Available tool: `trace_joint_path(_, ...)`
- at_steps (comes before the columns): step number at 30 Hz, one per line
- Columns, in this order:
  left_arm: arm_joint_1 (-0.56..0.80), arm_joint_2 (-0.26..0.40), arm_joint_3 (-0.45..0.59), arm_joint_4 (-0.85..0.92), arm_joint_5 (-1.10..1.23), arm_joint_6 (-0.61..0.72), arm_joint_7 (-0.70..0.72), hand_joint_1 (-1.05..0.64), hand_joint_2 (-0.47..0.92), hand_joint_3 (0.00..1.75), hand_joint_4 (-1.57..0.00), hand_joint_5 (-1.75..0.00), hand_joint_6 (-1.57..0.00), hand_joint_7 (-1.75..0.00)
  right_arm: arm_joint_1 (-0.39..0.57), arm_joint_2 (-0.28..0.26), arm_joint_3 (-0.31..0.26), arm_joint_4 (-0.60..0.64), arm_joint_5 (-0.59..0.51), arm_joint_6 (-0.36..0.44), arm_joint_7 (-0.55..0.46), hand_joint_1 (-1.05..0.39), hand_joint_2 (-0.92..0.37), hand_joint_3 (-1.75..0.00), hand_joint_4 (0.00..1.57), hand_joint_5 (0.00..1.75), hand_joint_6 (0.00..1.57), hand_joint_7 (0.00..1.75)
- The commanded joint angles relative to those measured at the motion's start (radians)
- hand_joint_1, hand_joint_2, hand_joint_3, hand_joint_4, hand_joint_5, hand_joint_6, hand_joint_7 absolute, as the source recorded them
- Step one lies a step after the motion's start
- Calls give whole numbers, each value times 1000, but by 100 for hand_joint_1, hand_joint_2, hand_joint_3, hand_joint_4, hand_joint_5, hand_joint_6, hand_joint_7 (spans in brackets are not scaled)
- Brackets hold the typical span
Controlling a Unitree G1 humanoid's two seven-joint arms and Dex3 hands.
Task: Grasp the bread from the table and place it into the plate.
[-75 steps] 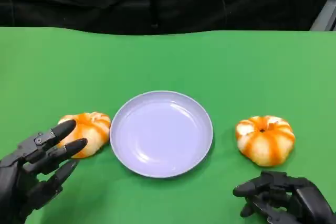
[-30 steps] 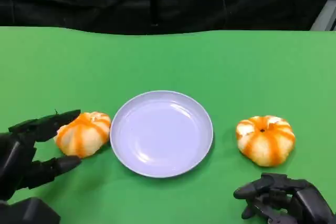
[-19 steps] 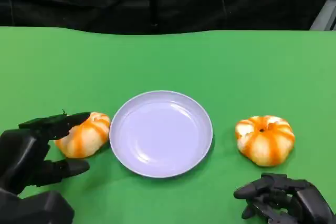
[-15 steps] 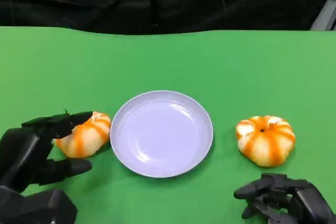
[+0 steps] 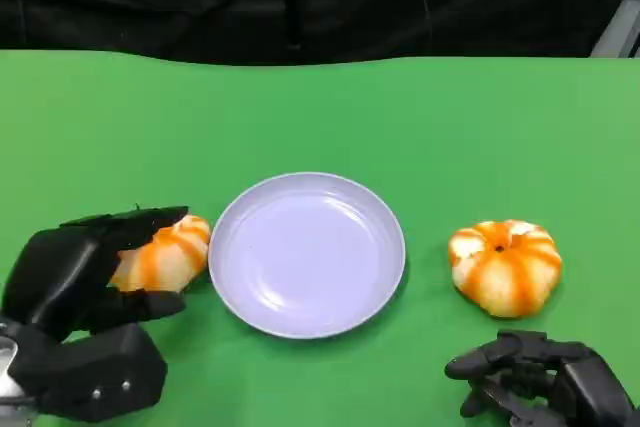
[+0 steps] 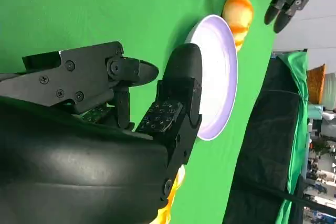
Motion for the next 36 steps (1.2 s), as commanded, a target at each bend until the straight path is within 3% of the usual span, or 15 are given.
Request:
trace_joint_path(1, -29, 27, -26, 47, 6, 16, 16, -79, 92, 1, -55, 0, -62, -1, -3, -10, -8, 6, 2, -15, -4, -4, -92, -38, 78, 121, 99, 54)
trace_joint_path(26, -107, 28, -122, 225, 4, 72, 44, -76, 92, 5, -58, 0, -64, 0, 0, -11, -9, 4, 7, -13, -2, -4, -92, -38, 77, 120, 100, 52)
trace_joint_path(28, -111, 28, -127, 233, 5, 71, 49, -71, 92, 4, -58, -1, -64, 0, 0, -12, -9, 5, 3, -15, -4, -5, -92, -38, 77, 120, 100, 52)
trace_joint_path(30, -114, 30, -134, 240, 6, 65, 58, -50, 90, 2, -59, -1, -65, 0, 1, -13, -9, 3, 2, -15, -5, -5, -92, -38, 78, 120, 100, 52)
trace_joint_path(32, -115, 31, -139, 244, 5, 63, 63, -43, 90, 1, -59, -1, -65, 0, 1, -13, -9, 3, 1, -15, -5, -5, -92, -38, 78, 120, 100, 52)
trace_joint_path(36, -112, 31, -137, 246, -11, 47, 61, -8, 85, 1, -59, 0, -66, -1, 3, -12, -8, -1, 4, -13, -4, -6, -92, -37, 78, 120, 100, 52)
